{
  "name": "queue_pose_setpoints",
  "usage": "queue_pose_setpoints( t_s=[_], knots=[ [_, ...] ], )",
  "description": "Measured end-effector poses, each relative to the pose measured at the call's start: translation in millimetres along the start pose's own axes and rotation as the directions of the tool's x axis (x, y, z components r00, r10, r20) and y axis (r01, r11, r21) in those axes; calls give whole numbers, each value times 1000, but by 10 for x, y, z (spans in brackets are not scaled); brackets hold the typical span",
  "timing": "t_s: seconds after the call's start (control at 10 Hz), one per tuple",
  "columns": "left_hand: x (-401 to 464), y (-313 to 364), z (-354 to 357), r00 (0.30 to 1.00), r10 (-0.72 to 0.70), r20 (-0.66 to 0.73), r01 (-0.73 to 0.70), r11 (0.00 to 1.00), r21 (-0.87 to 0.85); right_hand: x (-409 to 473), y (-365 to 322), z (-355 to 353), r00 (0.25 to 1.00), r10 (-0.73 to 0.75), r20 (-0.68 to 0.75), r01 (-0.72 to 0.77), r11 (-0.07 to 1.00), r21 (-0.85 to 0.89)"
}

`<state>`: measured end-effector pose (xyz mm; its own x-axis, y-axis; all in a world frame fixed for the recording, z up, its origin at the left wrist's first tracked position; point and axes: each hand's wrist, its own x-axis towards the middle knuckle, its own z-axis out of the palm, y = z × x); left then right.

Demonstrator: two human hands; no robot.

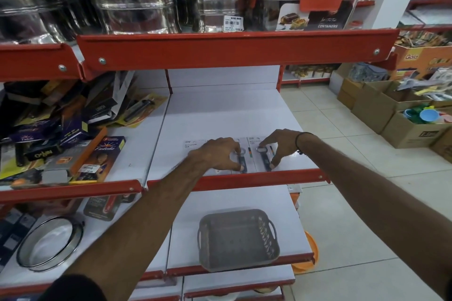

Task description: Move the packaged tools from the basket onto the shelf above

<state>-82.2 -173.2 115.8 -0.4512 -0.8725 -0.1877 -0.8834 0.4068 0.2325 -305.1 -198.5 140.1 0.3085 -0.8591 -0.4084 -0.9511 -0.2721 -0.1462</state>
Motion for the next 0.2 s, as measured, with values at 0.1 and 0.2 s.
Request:
queue_pose_setpoints(
  t_s=[0.1,0.2],
  knots=[
    [11,7,-4,1000,3,7,-3,1000,16,-52,-51,-6,999,33,5,-33,999,12],
    [-34,3,20,996,23,-86,-19,999,42,-166,-135,45,986,50,-159,-48,999,18]
  ],
)
